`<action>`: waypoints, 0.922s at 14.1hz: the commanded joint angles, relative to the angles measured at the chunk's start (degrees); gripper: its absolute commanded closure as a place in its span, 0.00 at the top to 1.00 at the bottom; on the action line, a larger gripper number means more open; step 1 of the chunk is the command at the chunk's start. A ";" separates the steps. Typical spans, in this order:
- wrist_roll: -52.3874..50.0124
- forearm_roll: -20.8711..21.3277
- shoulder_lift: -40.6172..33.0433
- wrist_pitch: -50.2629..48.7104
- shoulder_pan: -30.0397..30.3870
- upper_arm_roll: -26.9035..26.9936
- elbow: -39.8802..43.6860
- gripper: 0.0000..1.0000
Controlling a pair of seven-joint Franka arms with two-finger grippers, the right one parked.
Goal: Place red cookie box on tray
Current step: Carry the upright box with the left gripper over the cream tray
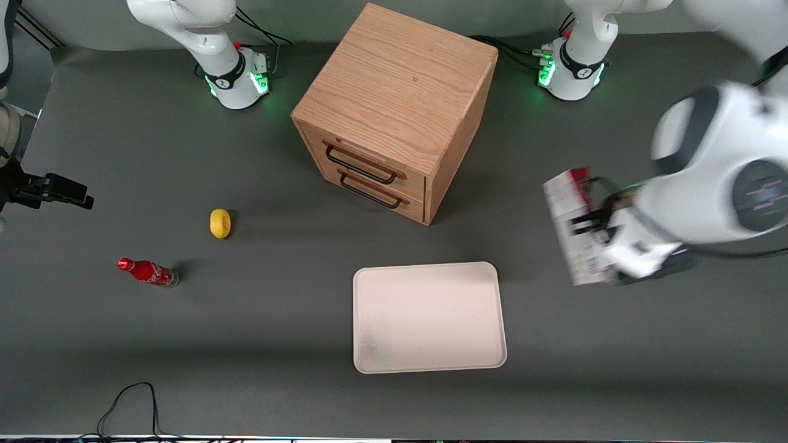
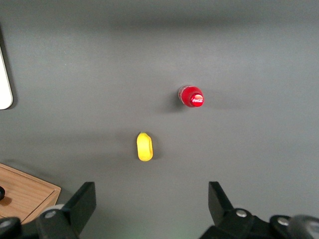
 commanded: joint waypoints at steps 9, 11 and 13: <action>-0.59 1.65 20.71 19.07 -9.21 1.06 11.22 0.00; -0.59 3.15 22.65 21.70 -8.95 1.23 11.21 0.00; -0.41 3.42 23.97 23.64 -9.03 2.20 10.87 0.00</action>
